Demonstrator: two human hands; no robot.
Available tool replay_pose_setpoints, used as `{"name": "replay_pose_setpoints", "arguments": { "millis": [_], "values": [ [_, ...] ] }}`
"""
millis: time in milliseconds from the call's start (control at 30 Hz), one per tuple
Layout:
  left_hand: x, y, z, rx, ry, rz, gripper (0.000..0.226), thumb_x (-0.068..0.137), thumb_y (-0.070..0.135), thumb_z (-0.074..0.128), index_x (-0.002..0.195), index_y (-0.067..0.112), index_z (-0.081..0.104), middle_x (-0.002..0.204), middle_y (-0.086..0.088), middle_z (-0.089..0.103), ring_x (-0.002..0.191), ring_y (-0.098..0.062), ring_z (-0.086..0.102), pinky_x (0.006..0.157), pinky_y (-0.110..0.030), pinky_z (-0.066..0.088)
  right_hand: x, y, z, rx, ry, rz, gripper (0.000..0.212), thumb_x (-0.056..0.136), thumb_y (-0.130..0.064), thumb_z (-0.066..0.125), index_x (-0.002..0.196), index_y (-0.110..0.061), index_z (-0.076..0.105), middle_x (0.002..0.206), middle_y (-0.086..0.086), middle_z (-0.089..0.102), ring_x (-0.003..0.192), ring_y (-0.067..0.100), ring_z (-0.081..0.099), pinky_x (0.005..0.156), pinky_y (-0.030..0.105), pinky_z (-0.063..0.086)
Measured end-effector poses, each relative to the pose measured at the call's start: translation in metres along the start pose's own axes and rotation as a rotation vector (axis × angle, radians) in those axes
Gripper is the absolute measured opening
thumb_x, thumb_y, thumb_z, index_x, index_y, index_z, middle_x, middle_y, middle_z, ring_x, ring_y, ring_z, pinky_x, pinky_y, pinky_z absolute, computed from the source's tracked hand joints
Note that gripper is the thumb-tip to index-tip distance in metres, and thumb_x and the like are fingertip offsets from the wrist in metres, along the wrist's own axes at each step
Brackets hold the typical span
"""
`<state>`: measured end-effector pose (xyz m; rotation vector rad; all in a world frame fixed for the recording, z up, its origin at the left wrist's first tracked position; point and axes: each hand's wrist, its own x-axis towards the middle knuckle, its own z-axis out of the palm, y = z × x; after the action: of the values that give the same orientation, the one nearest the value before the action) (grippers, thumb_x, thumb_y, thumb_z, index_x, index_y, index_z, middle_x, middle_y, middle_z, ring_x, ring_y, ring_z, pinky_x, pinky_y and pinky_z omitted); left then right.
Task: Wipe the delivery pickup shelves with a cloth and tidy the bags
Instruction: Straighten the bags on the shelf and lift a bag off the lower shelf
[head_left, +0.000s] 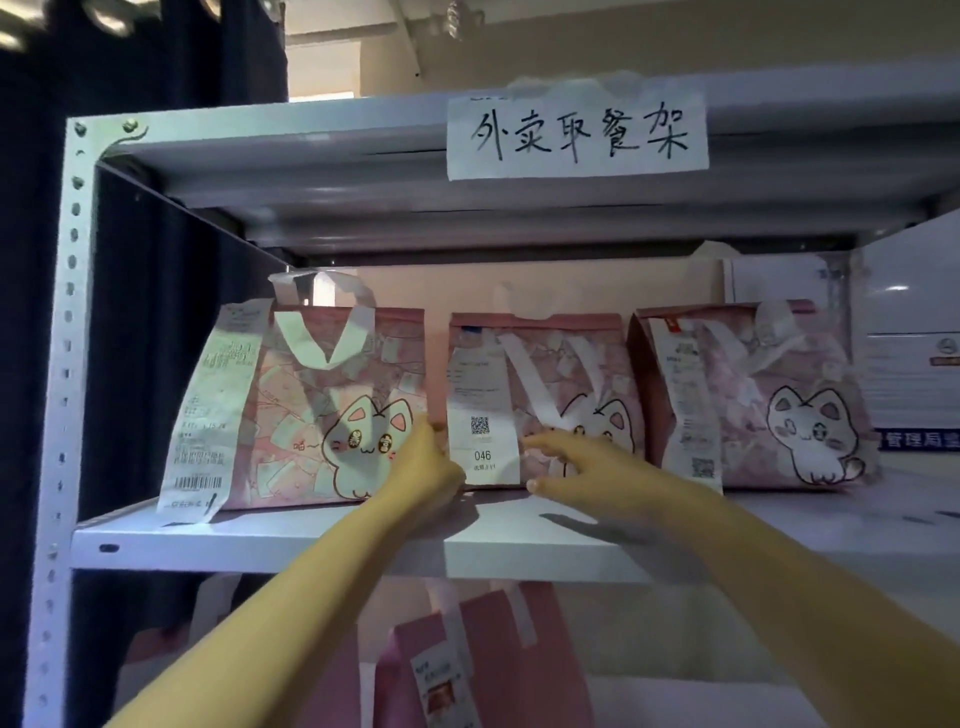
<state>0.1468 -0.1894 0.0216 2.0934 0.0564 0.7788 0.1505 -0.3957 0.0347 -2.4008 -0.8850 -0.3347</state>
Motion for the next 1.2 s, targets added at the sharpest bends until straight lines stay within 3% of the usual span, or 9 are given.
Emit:
{"name": "replay_pose_setpoints", "arguments": {
  "millis": [167, 433, 633, 767, 833, 967, 1067, 1133, 1200],
  "values": [
    [-0.001, -0.005, -0.003, -0.053, -0.041, -0.014, 0.056, 0.071, -0.005, 0.065, 0.11, 0.026, 0.04, 0.09, -0.003, 0.06, 0.091, -0.027, 0.065, 0.079, -0.047, 0.056, -0.006, 0.009, -0.006, 0.02, 0.01, -0.006, 0.056, 0.092, -0.037, 0.058, 0.144, -0.035, 0.037, 0.15, -0.007, 0.039, 0.135, 0.011, 0.038, 0.105, 0.025, 0.03],
    [-0.001, -0.007, -0.006, 0.074, 0.008, 0.024, 0.048, 0.073, -0.001, 0.064, 0.114, 0.016, 0.046, 0.09, -0.006, 0.062, 0.088, -0.026, 0.061, 0.077, -0.046, 0.054, -0.006, 0.01, -0.006, -0.015, 0.061, -0.028, 0.054, 0.092, -0.04, 0.058, 0.143, -0.036, 0.038, 0.147, -0.009, 0.042, 0.133, 0.01, 0.04, 0.103, 0.024, 0.031],
    [-0.017, 0.027, -0.006, 0.329, 0.222, 0.328, 0.044, 0.085, 0.021, 0.062, 0.126, 0.016, 0.045, 0.115, -0.003, 0.055, 0.097, -0.02, 0.055, 0.078, -0.037, 0.05, -0.027, 0.03, -0.035, -0.068, 0.247, -0.007, 0.045, 0.093, -0.036, 0.056, 0.137, -0.036, 0.047, 0.138, -0.013, 0.051, 0.117, 0.007, 0.052, 0.095, 0.024, 0.041],
    [-0.022, 0.067, 0.026, 0.155, -0.024, 0.347, 0.042, 0.089, 0.025, 0.061, 0.129, 0.019, 0.049, 0.114, 0.002, 0.059, 0.095, -0.012, 0.055, 0.075, -0.026, 0.041, -0.052, 0.057, -0.066, 0.011, 0.378, 0.102, 0.041, 0.091, -0.035, 0.06, 0.131, -0.035, 0.052, 0.124, -0.011, 0.057, 0.115, 0.012, 0.053, 0.099, 0.034, 0.045],
    [-0.023, 0.082, 0.052, 0.073, -0.182, 0.285, 0.036, 0.089, 0.031, 0.061, 0.122, 0.02, 0.054, 0.107, 0.004, 0.06, 0.094, -0.013, 0.058, 0.074, -0.027, 0.044, -0.062, 0.074, -0.078, 0.024, 0.439, 0.141, 0.038, 0.091, -0.035, 0.061, 0.128, -0.034, 0.055, 0.121, -0.011, 0.059, 0.111, 0.011, 0.055, 0.093, 0.028, 0.045],
    [-0.021, 0.101, 0.102, 0.011, -0.362, 0.199, 0.01, 0.086, 0.022, 0.064, 0.089, 0.014, 0.058, 0.082, -0.003, 0.053, 0.077, -0.018, 0.05, 0.07, -0.026, 0.039, -0.078, 0.099, -0.09, 0.11, 0.48, 0.187, 0.028, 0.091, -0.024, 0.063, 0.118, -0.031, 0.059, 0.11, -0.006, 0.063, 0.101, 0.011, 0.06, 0.087, 0.023, 0.047],
    [-0.018, 0.111, 0.125, 0.016, -0.424, 0.1, 0.021, 0.083, 0.012, 0.065, 0.066, 0.013, 0.053, 0.062, -0.007, 0.048, 0.06, -0.017, 0.048, 0.055, -0.023, 0.035, -0.091, 0.112, -0.091, -0.009, 0.402, 0.219, 0.035, 0.093, -0.024, 0.059, 0.127, -0.031, 0.054, 0.116, -0.009, 0.06, 0.108, 0.011, 0.055, 0.095, 0.028, 0.044],
    [-0.017, 0.115, 0.135, 0.054, -0.456, 0.055, 0.01, 0.085, 0.012, 0.062, 0.087, 0.003, 0.065, 0.083, -0.015, 0.065, 0.079, -0.021, 0.063, 0.059, -0.022, 0.04, -0.098, 0.119, -0.093, -0.057, 0.379, 0.23, 0.041, 0.093, -0.028, 0.057, 0.133, -0.033, 0.051, 0.119, -0.012, 0.058, 0.111, 0.008, 0.053, 0.099, 0.032, 0.043],
    [-0.017, 0.118, 0.146, 0.079, -0.457, 0.037, 0.022, 0.085, 0.01, 0.059, 0.104, -0.001, 0.063, 0.105, -0.017, 0.067, 0.097, -0.027, 0.064, 0.066, -0.024, 0.044, -0.102, 0.124, -0.095, -0.056, 0.381, 0.233, 0.043, 0.092, -0.031, 0.058, 0.134, -0.037, 0.05, 0.119, -0.015, 0.057, 0.112, 0.006, 0.052, 0.1, 0.034, 0.043]
  ]
}}
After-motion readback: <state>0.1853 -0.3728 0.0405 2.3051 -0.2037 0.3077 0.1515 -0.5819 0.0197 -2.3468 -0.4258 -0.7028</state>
